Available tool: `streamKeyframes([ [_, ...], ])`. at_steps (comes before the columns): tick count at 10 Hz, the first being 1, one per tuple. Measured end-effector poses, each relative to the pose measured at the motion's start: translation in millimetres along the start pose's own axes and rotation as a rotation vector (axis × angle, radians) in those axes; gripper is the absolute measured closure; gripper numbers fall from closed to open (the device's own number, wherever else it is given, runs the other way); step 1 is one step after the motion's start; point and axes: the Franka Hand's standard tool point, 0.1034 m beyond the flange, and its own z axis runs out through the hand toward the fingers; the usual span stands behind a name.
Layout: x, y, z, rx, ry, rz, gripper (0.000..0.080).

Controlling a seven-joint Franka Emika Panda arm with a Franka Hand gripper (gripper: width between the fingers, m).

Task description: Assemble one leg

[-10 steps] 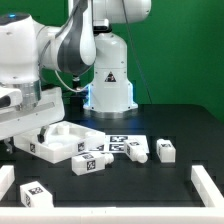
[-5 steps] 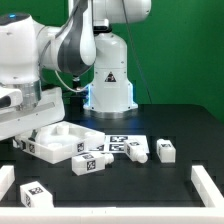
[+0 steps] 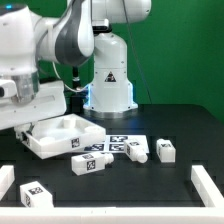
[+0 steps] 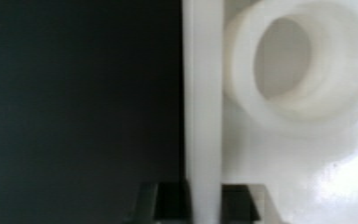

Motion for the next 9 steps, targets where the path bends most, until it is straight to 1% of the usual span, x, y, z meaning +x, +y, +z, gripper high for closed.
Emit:
streamKeyframes([
  [1, 13.3, -7.9, -16.5, 0.006, 0.008, 0.091, 0.0745],
  [2, 35.3, -19.8, -33.1, 0.017, 0.002, 0.175, 0.0745],
  [3, 64.1, -26.5, -45.7, 0.021, -0.006, 0.238, 0.0745],
  [4, 97.5, -29.0, -54.9, 0.014, -0.01, 0.311, 0.0745],
  [5, 127.5, -28.6, -58.7, 0.004, -0.013, 0.366, 0.0745],
  [6, 154.7, -27.4, -58.0, -0.006, -0.018, 0.441, 0.0745],
  [7, 186.3, -26.2, -57.5, -0.02, -0.017, 0.476, 0.0745],
  [8, 198.1, -27.4, -55.6, -0.027, -0.013, 0.459, 0.0745],
  [9, 195.1, -30.5, -51.1, -0.028, -0.009, 0.453, 0.0745],
])
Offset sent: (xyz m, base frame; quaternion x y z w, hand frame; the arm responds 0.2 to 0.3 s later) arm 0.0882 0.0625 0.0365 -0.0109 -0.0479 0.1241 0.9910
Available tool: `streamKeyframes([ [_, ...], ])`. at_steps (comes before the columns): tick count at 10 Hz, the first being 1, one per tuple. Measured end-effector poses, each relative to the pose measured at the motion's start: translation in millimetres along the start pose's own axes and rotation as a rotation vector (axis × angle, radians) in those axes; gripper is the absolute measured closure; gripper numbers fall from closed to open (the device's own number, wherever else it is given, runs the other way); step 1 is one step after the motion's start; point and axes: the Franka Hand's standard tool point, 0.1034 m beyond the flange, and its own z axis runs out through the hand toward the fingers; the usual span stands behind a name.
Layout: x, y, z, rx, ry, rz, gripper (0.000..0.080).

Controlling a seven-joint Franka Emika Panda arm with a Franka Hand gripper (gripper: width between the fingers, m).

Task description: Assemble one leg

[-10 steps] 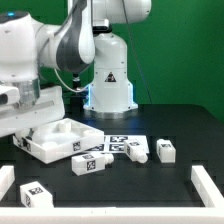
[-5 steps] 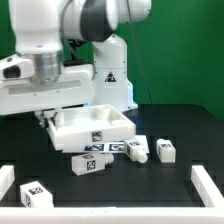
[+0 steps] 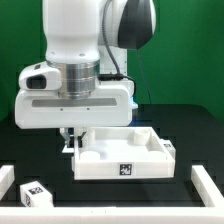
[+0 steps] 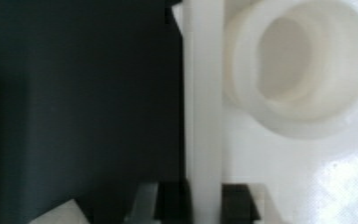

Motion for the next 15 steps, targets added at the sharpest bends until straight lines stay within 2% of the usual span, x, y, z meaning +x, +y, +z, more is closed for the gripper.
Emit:
streamKeyframes([
  [2, -0.5, 0.0, 0.8, 0.001, -0.003, 0.0, 0.0745],
  [4, -9.7, 2.4, 4.3, -0.002, 0.0, -0.19, 0.0745],
  [5, -4.6, -4.2, -4.0, 0.01, -0.008, -0.187, 0.0745],
  [7, 35.0, -17.0, -16.4, 0.008, 0.01, -0.233, 0.0745],
  [8, 51.2, -22.9, -13.3, 0.0, 0.02, -0.179, 0.0745],
  [9, 57.2, -24.6, -3.7, -0.005, 0.016, -0.084, 0.0745],
  [10, 54.9, -24.1, 3.7, -0.006, 0.002, 0.008, 0.0745],
  [11, 53.1, -31.7, 5.2, -0.006, -0.01, 0.096, 0.0745],
  [14, 46.5, -55.9, 22.6, -0.01, -0.035, 0.1, 0.0745],
  [15, 46.6, -57.7, 26.6, -0.019, -0.038, 0.109, 0.0745],
])
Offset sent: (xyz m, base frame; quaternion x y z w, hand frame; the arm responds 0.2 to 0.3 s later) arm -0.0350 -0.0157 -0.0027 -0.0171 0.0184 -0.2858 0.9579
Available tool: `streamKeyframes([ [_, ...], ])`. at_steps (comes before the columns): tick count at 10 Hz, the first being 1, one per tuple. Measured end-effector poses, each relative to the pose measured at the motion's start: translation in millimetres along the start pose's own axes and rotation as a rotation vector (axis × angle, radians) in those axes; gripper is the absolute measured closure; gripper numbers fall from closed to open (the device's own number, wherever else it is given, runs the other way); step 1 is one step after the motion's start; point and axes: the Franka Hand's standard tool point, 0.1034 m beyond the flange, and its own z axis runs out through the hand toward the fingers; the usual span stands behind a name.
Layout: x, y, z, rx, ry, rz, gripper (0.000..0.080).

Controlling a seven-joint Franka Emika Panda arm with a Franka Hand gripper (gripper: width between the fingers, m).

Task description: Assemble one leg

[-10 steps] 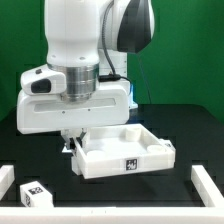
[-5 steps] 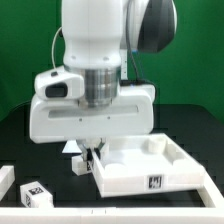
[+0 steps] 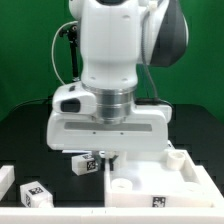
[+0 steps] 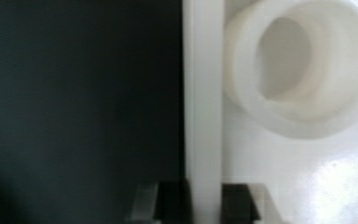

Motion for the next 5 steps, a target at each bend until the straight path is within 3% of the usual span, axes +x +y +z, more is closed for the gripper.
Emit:
streamKeyframes([
  [1, 1.9, -0.8, 3.1, -0.004, -0.002, 0.013, 0.0745],
  [2, 6.4, -0.5, 5.5, -0.026, 0.0, 0.033, 0.0744],
  [4, 7.6, -0.5, 13.5, -0.102, 0.071, 0.04, 0.0742],
  [5, 8.3, 0.2, 10.5, -0.089, 0.066, 0.038, 0.0735],
])
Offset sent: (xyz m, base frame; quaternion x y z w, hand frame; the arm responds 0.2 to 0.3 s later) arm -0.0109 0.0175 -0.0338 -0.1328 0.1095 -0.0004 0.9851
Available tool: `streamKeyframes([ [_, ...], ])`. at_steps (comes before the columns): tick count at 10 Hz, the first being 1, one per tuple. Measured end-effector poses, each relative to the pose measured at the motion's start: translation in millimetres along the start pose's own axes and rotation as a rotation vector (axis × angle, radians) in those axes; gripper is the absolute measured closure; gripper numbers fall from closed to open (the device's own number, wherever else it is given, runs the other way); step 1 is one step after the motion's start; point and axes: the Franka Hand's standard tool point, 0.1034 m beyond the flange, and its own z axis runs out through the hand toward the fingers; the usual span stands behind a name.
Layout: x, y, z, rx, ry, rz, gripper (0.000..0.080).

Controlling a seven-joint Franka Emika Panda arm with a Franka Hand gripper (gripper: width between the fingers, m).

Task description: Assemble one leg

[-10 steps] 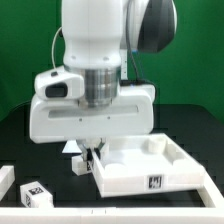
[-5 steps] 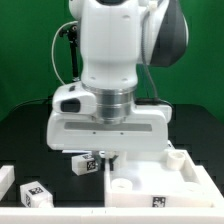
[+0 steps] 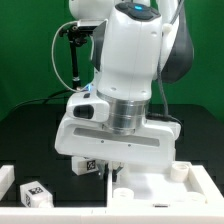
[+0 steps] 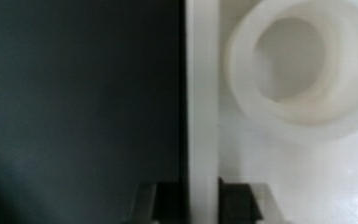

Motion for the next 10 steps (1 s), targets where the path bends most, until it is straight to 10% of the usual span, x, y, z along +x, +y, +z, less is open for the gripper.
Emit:
streamKeyframes([
  [3, 0.6, -0.8, 0.2, 0.002, 0.001, 0.002, 0.0735],
  [7, -16.8, -7.7, -25.6, 0.024, 0.012, -0.041, 0.0233],
  [10, -42.6, -11.7, -54.2, 0.026, 0.055, -0.121, 0.0157],
])
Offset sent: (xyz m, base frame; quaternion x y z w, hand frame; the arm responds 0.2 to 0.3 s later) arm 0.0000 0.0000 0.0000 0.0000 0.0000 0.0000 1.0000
